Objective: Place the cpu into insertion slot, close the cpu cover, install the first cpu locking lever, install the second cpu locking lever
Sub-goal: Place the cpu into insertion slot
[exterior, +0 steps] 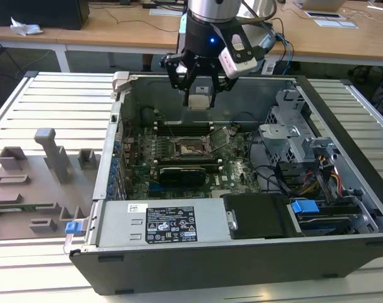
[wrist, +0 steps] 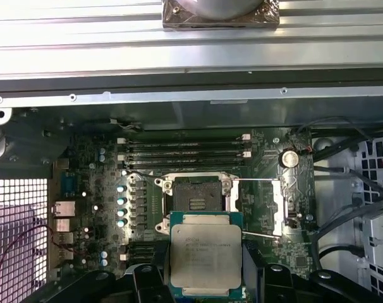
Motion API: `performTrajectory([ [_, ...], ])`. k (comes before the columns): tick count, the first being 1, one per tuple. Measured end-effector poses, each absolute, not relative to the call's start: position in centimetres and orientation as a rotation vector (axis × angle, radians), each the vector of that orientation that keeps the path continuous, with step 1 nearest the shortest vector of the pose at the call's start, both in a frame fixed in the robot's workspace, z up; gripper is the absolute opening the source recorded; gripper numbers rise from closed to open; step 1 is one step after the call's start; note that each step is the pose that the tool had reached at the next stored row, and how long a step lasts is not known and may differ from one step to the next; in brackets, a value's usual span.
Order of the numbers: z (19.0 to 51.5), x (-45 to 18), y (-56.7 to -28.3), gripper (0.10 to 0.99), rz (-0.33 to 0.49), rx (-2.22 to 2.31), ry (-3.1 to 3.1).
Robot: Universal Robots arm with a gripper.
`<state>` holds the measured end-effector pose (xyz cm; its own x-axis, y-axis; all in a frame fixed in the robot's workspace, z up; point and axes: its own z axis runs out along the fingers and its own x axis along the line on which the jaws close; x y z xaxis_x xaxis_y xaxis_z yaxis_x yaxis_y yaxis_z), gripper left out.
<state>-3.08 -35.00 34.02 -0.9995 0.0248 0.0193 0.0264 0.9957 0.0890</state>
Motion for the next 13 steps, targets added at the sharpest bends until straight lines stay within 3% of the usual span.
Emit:
performTrajectory([
  [13, 32.98, -3.07, -35.00, 0.541, -0.139, -0.040, -3.120],
])
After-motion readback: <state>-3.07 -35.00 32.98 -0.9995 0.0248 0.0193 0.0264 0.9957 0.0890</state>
